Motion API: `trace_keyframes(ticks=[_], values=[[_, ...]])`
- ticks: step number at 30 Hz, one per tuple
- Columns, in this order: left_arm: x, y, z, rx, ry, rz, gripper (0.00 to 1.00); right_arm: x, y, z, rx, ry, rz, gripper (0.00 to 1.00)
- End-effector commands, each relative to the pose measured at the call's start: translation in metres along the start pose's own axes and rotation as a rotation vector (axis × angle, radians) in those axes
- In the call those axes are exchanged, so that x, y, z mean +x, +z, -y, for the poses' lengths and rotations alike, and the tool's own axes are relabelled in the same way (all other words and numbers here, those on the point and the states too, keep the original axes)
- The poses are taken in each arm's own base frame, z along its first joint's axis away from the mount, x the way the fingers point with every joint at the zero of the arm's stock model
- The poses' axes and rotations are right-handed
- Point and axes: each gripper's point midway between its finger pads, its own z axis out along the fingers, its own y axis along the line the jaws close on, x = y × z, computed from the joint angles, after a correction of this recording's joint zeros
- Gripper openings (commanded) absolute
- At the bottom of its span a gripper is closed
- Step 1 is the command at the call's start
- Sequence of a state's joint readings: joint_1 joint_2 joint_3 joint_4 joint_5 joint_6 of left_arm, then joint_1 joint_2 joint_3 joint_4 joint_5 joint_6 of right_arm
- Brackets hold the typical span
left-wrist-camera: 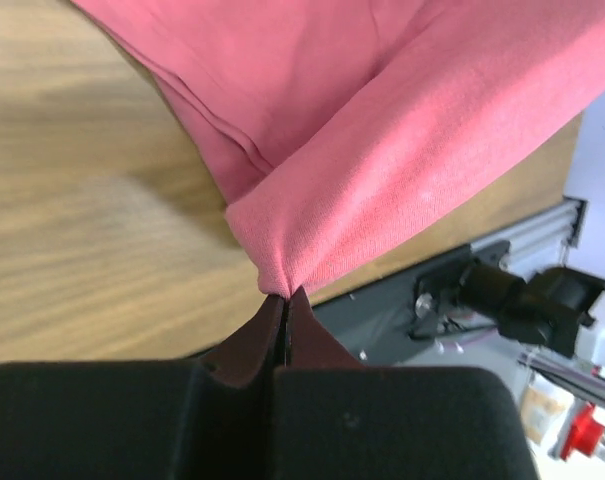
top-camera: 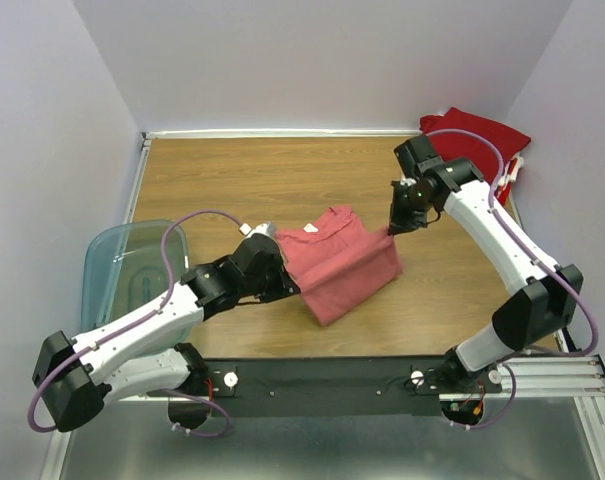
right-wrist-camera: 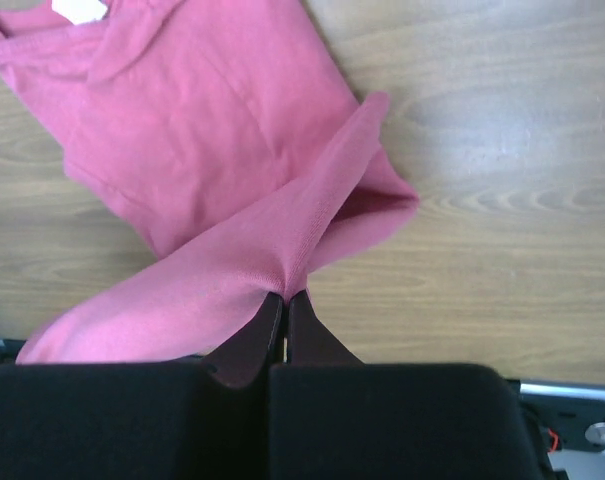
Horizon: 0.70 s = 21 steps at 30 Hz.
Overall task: Fold and stack the t-shirts
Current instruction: Fold the tshirt
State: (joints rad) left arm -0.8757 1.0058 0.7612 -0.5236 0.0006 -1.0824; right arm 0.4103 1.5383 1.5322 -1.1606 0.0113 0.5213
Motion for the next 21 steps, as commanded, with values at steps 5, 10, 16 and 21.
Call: trace_keyframes(ticks=[5,10,16,21], values=[[-0.036,0.012,-0.013,-0.033,0.090,0.043,0.00,-0.050,0.020,-0.008,0.041,-0.041,0.110,0.00],[-0.055,0.030,-0.018,-0.051,0.103,0.044,0.00,-0.067,0.035,-0.012,0.056,-0.052,0.126,0.00],[-0.068,0.049,-0.034,-0.084,0.105,0.029,0.00,-0.075,0.064,-0.011,0.091,-0.062,0.104,0.01],[-0.091,0.056,-0.050,-0.144,0.090,0.061,0.00,-0.088,0.084,-0.014,0.107,-0.065,0.106,0.01]])
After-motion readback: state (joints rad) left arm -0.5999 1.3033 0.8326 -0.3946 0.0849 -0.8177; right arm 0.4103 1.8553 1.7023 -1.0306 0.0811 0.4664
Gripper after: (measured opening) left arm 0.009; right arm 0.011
